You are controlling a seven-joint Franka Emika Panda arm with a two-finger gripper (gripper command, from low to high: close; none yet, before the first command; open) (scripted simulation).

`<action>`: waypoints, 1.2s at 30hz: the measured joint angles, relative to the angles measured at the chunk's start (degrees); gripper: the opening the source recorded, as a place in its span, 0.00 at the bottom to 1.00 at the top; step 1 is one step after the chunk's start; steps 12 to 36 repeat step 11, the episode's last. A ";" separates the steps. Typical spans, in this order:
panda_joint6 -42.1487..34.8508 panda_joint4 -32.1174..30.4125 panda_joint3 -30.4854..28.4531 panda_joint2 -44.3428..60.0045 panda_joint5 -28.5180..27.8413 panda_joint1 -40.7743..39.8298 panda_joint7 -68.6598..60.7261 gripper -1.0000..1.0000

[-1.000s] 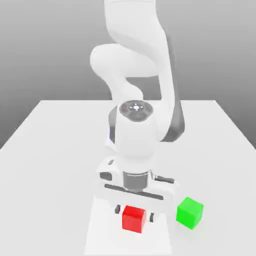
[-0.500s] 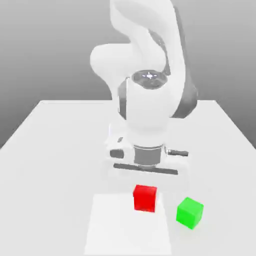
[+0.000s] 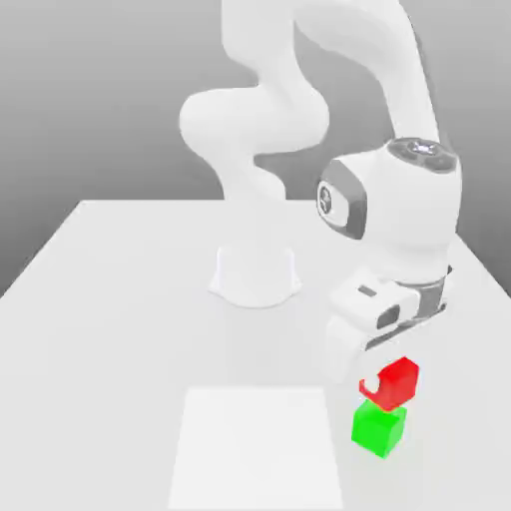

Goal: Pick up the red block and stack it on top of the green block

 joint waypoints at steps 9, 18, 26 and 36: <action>-4.28 -0.22 0.43 -4.63 2.47 0.07 -1.80 1.00; -8.08 -0.41 0.82 -8.70 4.17 0.12 -3.01 1.00; -8.08 -0.41 0.82 -8.70 4.17 0.12 -3.01 1.00; -8.08 -0.41 0.82 -8.70 4.17 0.12 -3.01 1.00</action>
